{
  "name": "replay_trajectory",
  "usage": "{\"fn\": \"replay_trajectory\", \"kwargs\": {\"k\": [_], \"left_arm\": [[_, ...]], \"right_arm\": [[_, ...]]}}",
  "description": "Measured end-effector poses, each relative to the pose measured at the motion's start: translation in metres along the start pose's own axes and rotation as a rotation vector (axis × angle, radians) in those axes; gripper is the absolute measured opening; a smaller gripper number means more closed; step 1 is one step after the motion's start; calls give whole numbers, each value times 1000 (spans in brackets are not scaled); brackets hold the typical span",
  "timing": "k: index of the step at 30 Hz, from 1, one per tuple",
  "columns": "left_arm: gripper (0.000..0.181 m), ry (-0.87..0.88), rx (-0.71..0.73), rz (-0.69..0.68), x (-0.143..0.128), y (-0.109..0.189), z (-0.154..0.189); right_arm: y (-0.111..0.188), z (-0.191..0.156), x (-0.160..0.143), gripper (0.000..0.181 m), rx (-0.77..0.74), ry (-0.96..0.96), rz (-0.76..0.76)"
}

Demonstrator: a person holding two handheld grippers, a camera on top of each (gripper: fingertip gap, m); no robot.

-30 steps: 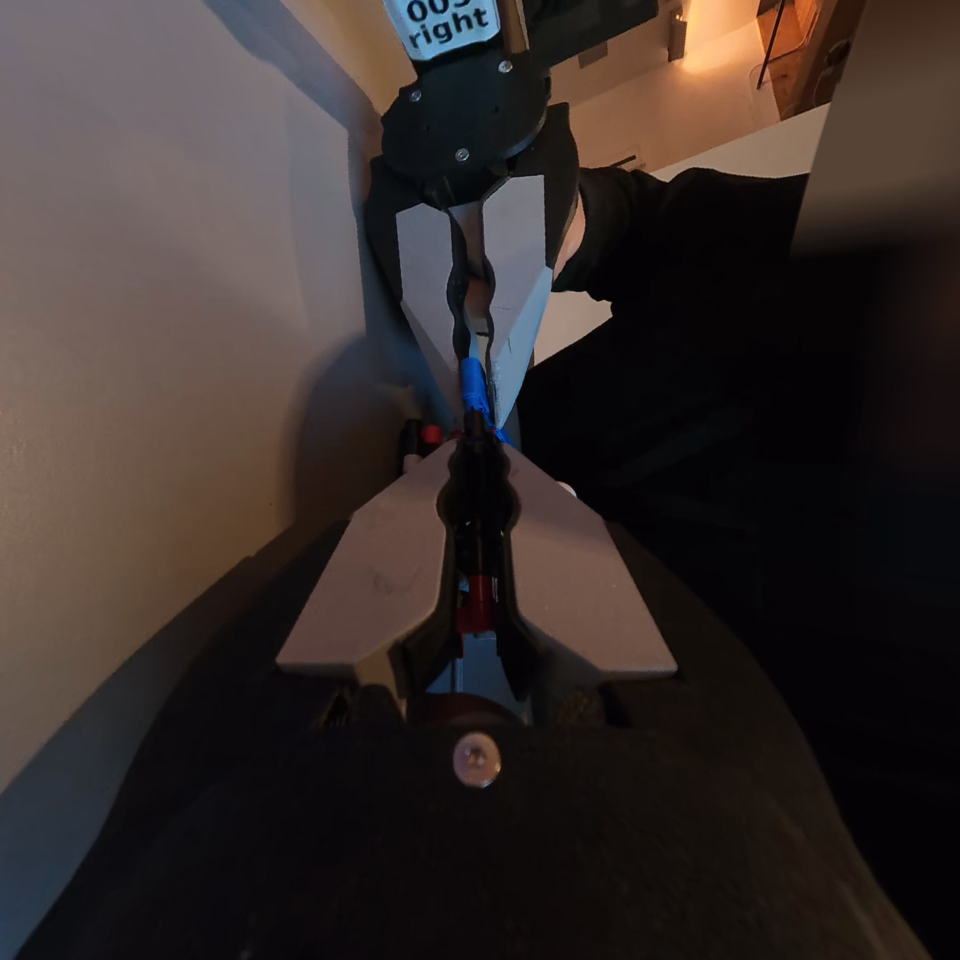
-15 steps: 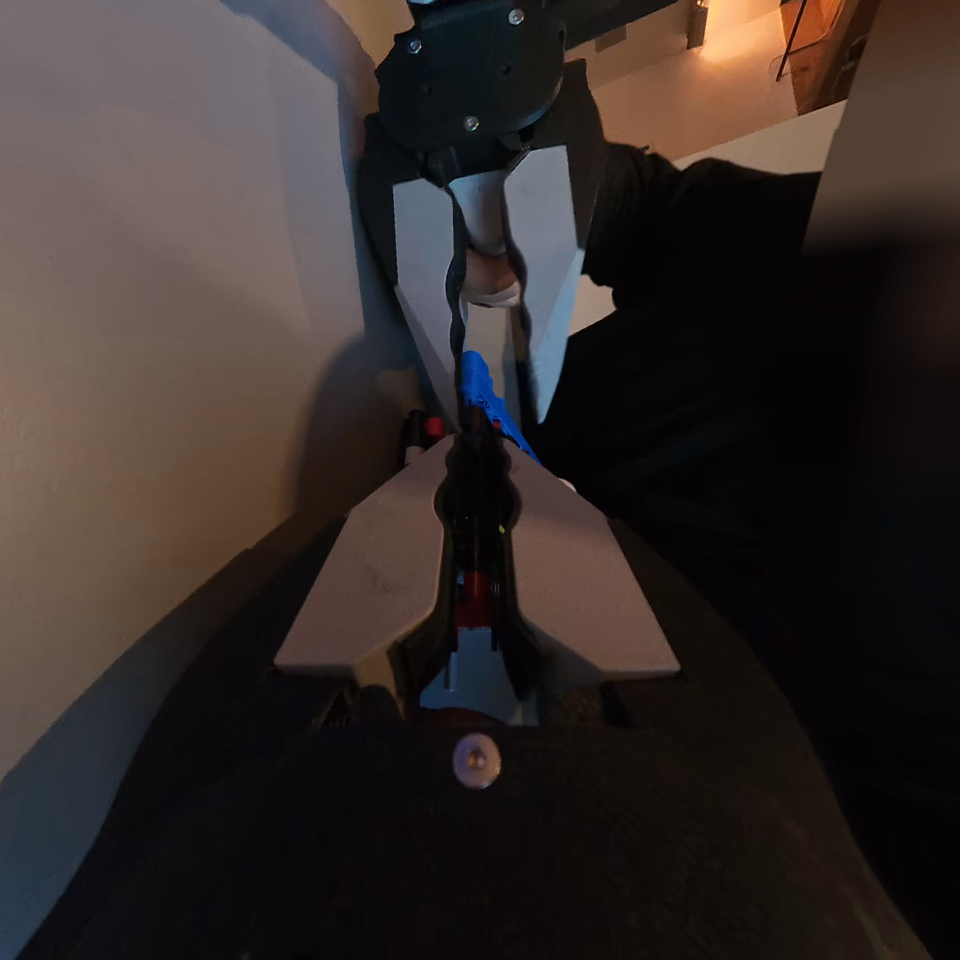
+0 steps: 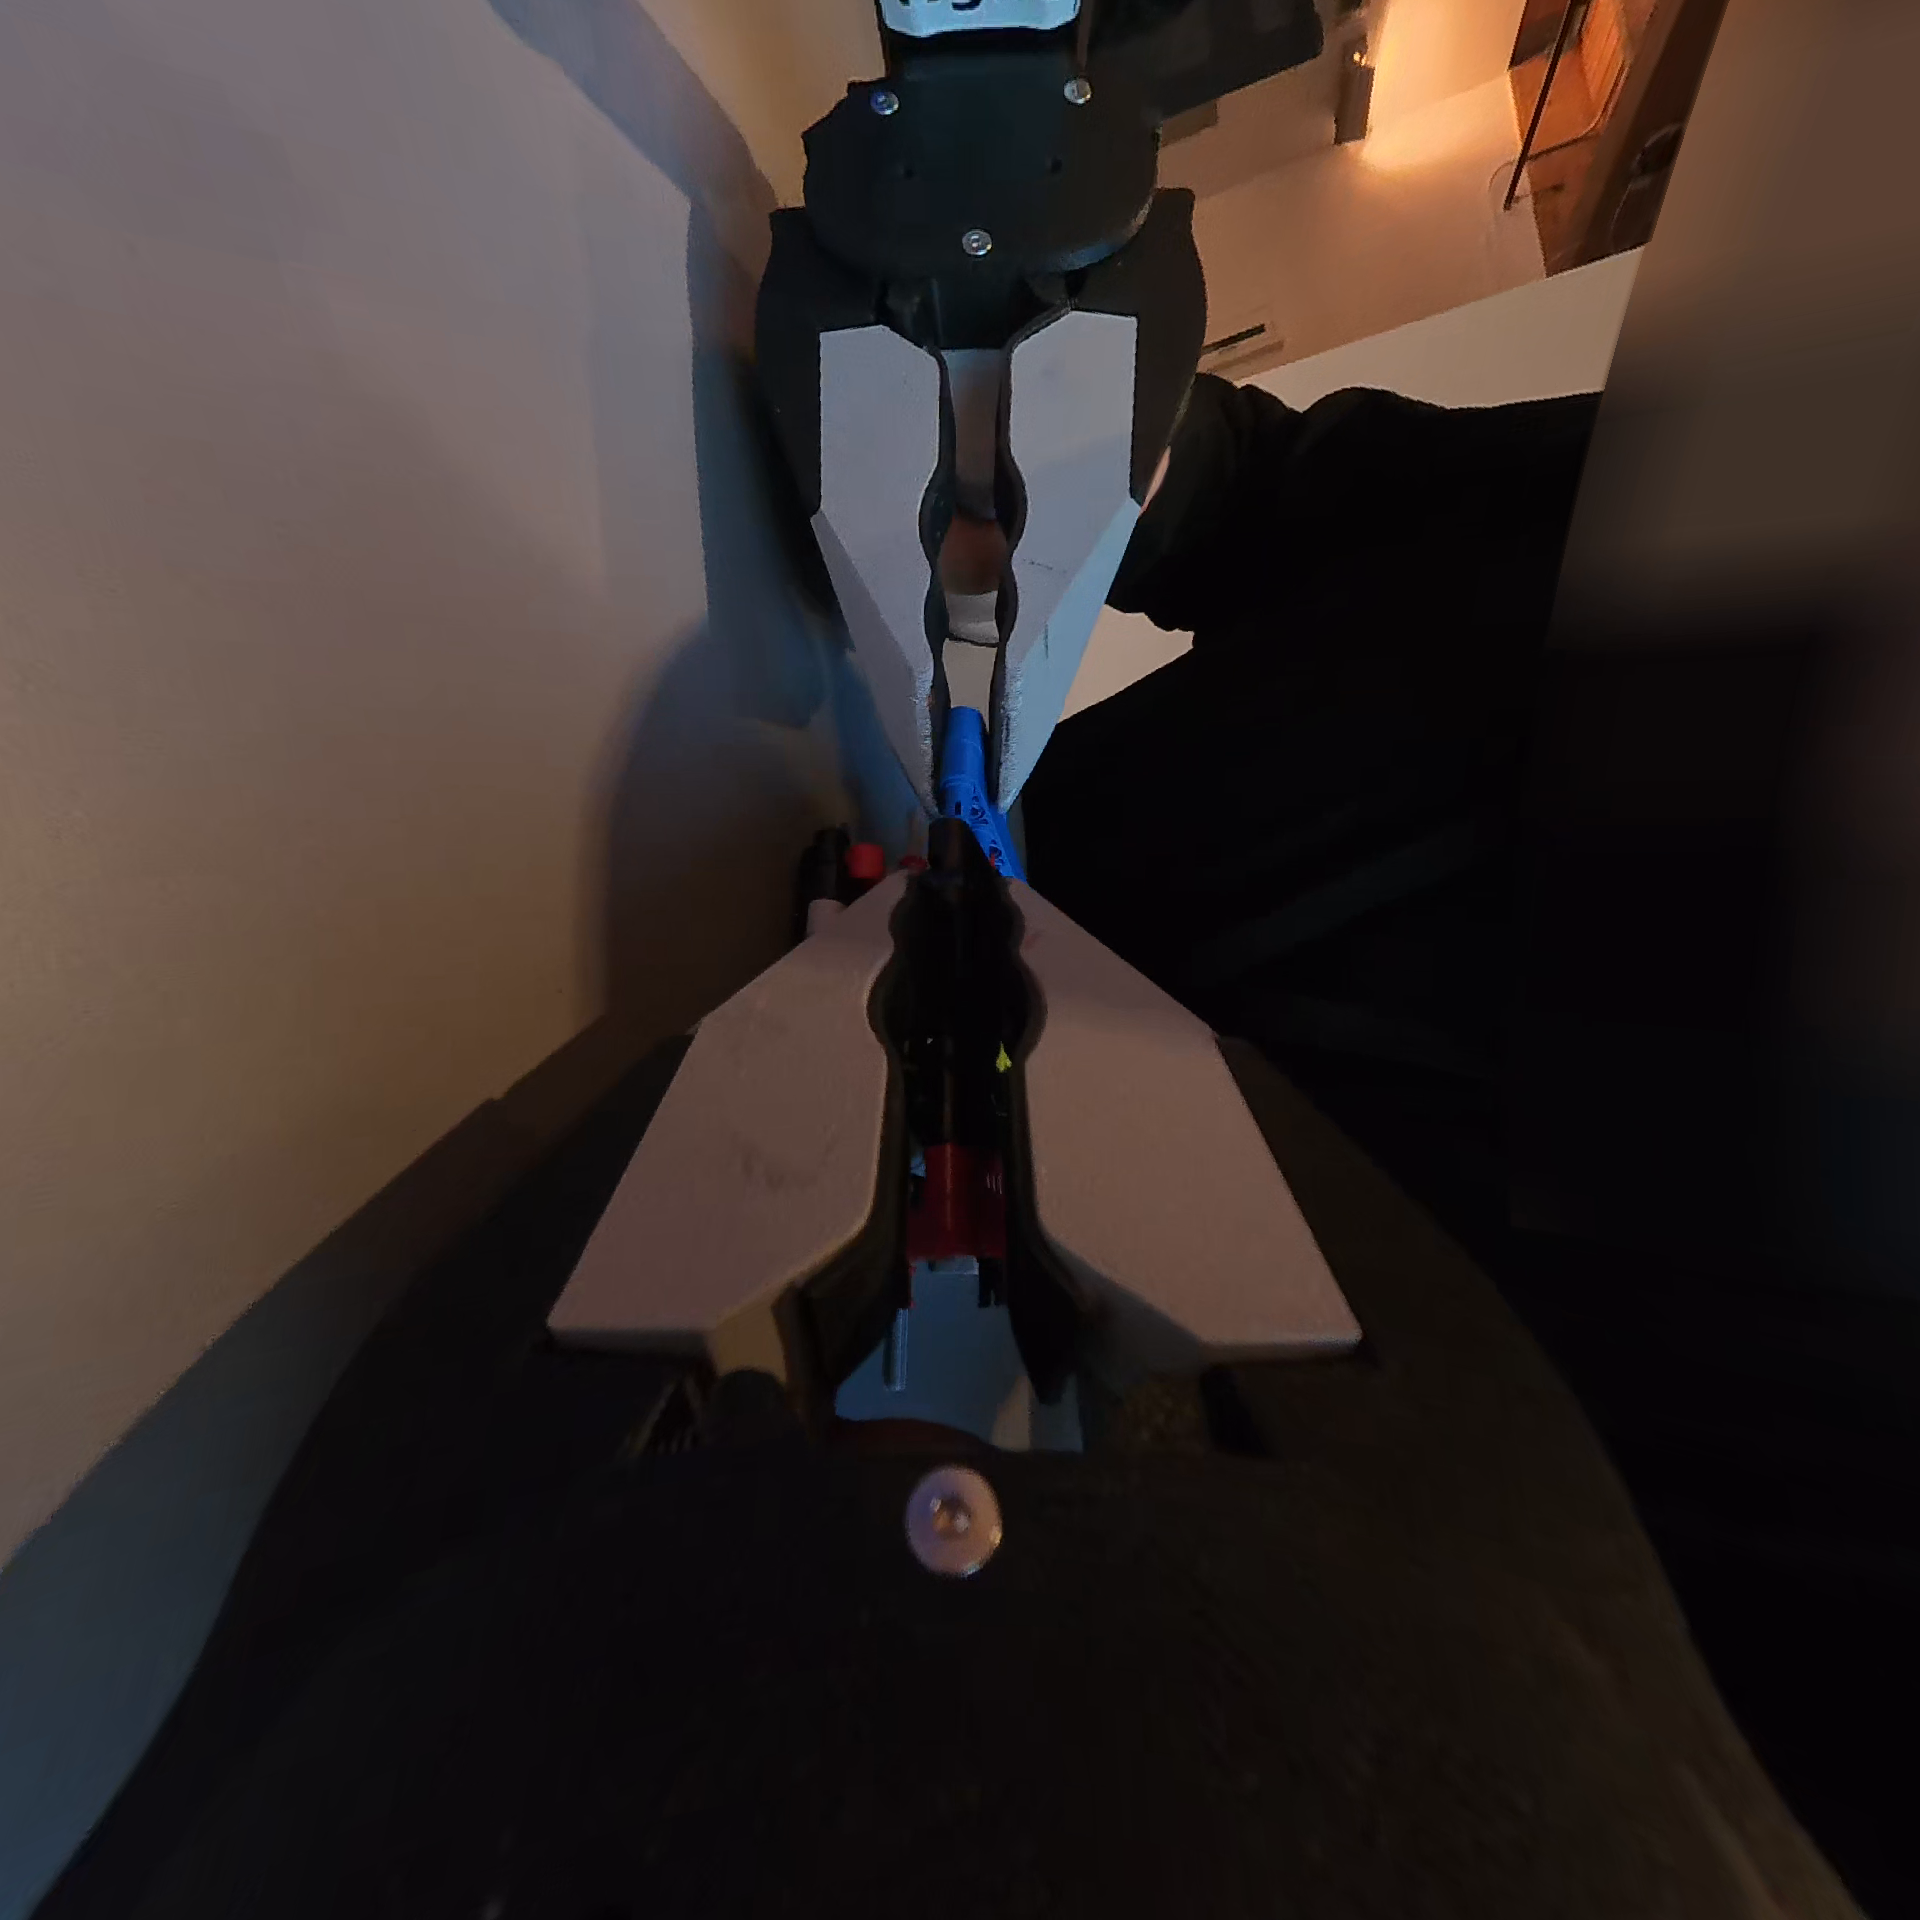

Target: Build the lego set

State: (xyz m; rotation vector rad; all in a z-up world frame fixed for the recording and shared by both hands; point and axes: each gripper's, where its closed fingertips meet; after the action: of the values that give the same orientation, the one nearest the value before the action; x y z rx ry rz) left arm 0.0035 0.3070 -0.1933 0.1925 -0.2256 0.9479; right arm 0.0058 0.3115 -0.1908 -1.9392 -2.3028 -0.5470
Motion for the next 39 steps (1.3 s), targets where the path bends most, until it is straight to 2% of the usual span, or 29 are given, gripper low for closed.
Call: {"fn": "replay_trajectory", "kwargs": {"k": [15,29,34,36,39], "left_arm": [[5,8,4,7,2,-4,-3],[4,-43,-62,-50,-3,-12,7],[10,-68,21,-10,1,-8,1],[12,-86,50,-14,1,-5,2],[18,-68,50,-17,0,-4,2]], "right_arm": [[-4,3,-2,5,-18,-64,1],[-7,-8,-14,6,68,-48,-111],[-6,-1,-8,5,20,-24,-63],[-3,3,-11,21,-18,7,-70],[4,4,-9,21,-24,12,-40]]}}
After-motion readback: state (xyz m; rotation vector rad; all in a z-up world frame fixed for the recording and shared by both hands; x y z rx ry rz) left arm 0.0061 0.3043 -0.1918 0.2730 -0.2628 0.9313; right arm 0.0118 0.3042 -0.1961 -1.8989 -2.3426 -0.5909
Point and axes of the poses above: each gripper's, where its closed fingertips meet, y back along the fingers, x out of its top, z = x × y across the jaws, and after that the axes turned 8 degrees about -x, right-handed
